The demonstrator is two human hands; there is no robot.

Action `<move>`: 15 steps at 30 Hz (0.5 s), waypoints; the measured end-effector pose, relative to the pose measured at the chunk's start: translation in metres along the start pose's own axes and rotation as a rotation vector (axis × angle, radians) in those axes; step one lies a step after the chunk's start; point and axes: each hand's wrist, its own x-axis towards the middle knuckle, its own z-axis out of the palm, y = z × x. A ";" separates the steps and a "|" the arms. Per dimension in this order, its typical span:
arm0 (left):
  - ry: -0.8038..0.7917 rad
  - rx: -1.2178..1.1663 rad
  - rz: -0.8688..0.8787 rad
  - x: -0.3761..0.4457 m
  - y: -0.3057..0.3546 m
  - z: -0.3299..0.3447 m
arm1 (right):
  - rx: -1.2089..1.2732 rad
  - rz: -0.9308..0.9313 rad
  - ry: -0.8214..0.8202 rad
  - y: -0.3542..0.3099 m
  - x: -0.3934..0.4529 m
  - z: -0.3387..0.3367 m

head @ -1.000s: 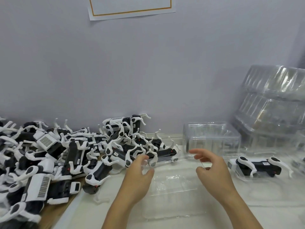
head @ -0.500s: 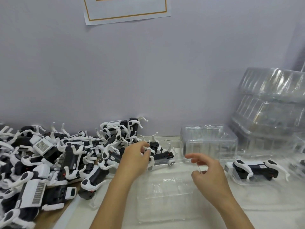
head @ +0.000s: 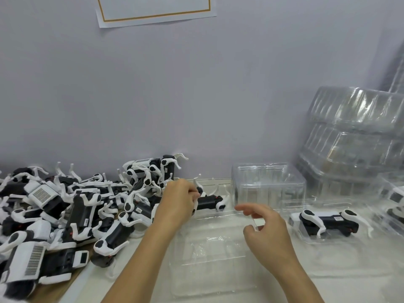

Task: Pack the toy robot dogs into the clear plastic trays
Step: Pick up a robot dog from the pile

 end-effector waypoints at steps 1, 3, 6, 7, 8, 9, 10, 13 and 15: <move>0.036 -0.031 0.017 0.000 0.002 -0.004 | 0.002 0.002 -0.001 0.000 0.000 0.000; 0.112 -0.100 0.046 0.000 0.008 -0.013 | 0.004 0.000 -0.005 -0.001 -0.001 0.000; 0.226 -0.260 0.035 -0.003 0.020 -0.027 | 0.018 -0.014 0.002 -0.001 -0.001 0.001; 0.257 -0.334 0.004 -0.006 0.024 -0.031 | 0.030 -0.022 0.018 -0.001 -0.001 0.001; 0.286 -0.414 -0.032 -0.008 0.028 -0.036 | 0.047 -0.029 0.044 -0.001 0.000 0.001; 0.317 -0.492 -0.074 -0.012 0.031 -0.040 | 0.063 -0.035 0.070 -0.002 0.000 0.001; 0.349 -0.563 -0.120 -0.017 0.032 -0.043 | 0.073 -0.041 0.092 -0.003 0.000 0.001; 0.417 -0.770 -0.250 -0.035 0.031 -0.046 | 0.053 -0.087 0.151 -0.006 0.000 0.003; 0.409 -0.905 -0.321 -0.046 0.029 -0.044 | 0.021 -0.153 0.195 -0.010 -0.001 0.003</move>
